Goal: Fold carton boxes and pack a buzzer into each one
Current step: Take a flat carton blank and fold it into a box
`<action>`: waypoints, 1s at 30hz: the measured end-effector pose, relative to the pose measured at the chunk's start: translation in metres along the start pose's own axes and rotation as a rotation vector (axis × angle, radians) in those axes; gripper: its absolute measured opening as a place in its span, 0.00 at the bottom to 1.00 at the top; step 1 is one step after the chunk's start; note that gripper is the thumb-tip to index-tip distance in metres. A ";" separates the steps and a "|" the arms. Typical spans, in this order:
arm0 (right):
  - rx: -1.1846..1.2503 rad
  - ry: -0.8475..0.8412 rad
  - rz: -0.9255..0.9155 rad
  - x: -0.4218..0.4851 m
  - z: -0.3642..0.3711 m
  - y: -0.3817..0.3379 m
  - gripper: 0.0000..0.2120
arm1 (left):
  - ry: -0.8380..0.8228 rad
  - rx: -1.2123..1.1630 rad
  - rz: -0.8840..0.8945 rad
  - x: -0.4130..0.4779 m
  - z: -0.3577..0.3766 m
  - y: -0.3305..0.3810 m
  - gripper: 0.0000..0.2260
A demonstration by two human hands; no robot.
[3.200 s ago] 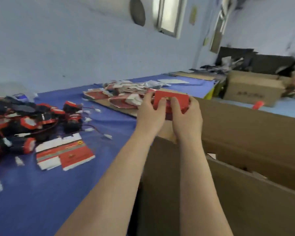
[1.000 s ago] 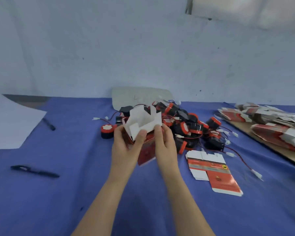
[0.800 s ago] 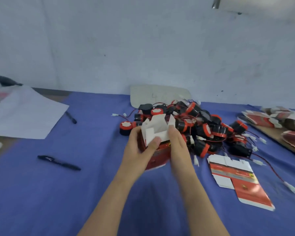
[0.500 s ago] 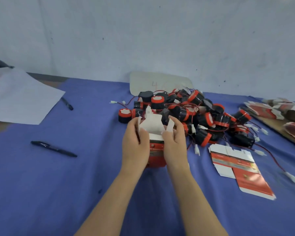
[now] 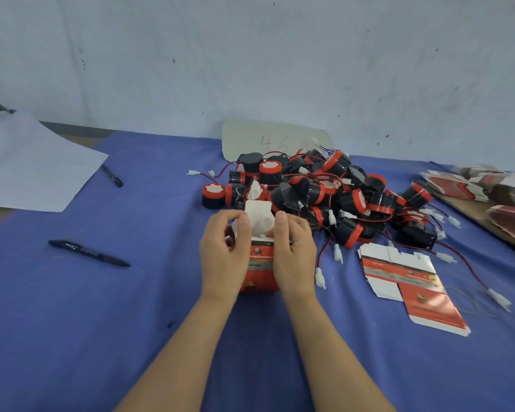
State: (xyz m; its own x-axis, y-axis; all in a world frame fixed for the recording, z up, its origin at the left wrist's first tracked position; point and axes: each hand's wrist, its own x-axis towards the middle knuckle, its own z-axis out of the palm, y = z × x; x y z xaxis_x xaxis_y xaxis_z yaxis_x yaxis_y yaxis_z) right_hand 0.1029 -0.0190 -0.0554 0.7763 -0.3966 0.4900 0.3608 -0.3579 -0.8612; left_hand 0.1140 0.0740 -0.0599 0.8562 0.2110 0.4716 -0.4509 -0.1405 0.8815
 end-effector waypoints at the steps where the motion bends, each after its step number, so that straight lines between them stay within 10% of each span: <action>1: -0.005 0.015 0.012 0.000 0.000 0.001 0.17 | -0.005 0.006 0.013 0.000 0.000 -0.002 0.03; 14: 0.074 -0.072 -0.018 0.004 -0.005 0.000 0.08 | -0.041 0.079 0.003 0.000 -0.002 -0.004 0.14; 30: -0.032 -0.786 0.323 0.022 -0.060 -0.020 0.11 | -0.128 0.042 0.386 -0.006 -0.007 0.010 0.15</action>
State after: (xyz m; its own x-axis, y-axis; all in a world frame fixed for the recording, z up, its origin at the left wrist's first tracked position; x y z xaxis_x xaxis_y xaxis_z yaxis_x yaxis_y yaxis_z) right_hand 0.0818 -0.0715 -0.0191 0.9763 0.2148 -0.0255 0.0540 -0.3565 -0.9327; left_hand 0.1027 0.0784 -0.0531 0.6521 0.0136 0.7581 -0.7365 -0.2258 0.6376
